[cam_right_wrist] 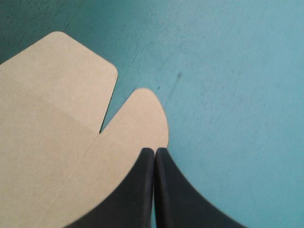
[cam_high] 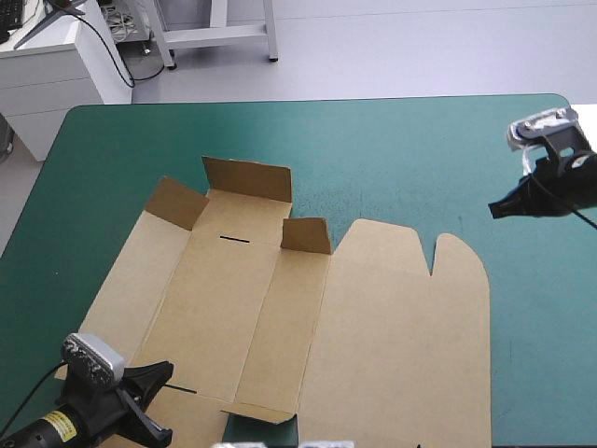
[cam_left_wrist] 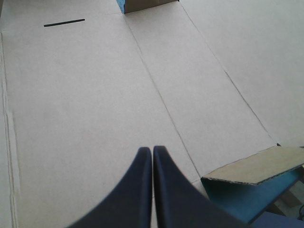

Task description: Fold the box

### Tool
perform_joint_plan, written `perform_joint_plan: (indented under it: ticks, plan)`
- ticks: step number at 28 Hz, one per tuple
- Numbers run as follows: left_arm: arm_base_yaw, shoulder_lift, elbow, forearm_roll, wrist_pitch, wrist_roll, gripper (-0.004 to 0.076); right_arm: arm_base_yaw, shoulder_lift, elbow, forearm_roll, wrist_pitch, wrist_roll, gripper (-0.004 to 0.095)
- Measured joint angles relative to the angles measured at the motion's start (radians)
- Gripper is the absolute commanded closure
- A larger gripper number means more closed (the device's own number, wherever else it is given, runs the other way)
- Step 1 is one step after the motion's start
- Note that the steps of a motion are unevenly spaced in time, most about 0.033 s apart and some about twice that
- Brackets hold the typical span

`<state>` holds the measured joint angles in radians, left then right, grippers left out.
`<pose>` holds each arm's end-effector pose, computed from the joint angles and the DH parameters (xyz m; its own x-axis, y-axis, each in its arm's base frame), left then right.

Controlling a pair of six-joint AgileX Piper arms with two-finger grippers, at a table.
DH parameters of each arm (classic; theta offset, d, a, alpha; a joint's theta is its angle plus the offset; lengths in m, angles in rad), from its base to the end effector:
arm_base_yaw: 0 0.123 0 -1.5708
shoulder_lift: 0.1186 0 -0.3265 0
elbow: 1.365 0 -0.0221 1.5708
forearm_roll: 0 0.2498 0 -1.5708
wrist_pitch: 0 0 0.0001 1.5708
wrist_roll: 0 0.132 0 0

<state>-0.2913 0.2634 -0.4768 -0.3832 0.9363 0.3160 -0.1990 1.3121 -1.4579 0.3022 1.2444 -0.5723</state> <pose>0.0201 -0.0476 0.2687 -0.4969 0.2300 -0.8368 0.5543 0.8260 -0.1021 0.2632 -0.0151 0.4191 -0.7511 -0.2941 -0.5911 -0.3395 0.9399 -0.0363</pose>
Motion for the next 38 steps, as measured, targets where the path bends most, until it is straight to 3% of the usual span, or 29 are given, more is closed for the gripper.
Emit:
perform_joint_plan:
  ticks: [5, 9, 14, 26, 31, 38]
  plan:
    - [0.000, 0.001, 0.000, 0.000, 0.000, 0.000, 0.0732, -0.038, -0.261, 0.310, 0.023, -0.001, 0.075, 0.0925]
    - [0.000, 0.042, -0.005, 0.002, 0.000, -0.013, 0.0732, -0.041, -0.366, 0.425, 0.029, -0.019, 0.085, 0.0926]
    - [0.000, 0.192, -0.104, 0.004, 0.007, -0.031, 0.0732, -0.041, -0.411, 0.471, 0.031, -0.034, 0.095, 0.0927]
    - [0.048, 0.708, -0.547, 0.007, 0.097, -0.041, 0.0732, -0.042, -0.411, 0.475, 0.032, -0.069, 0.100, 0.0927]
    - [0.253, 0.872, -0.695, -0.048, 0.152, 0.037, 0.0732, -0.042, -0.411, 0.477, 0.032, -0.071, 0.100, 0.0927]
    - [0.715, 1.039, -0.818, -0.322, 0.266, 0.226, 0.0732, -0.042, -0.411, 0.477, 0.032, -0.071, 0.100, 0.0927]
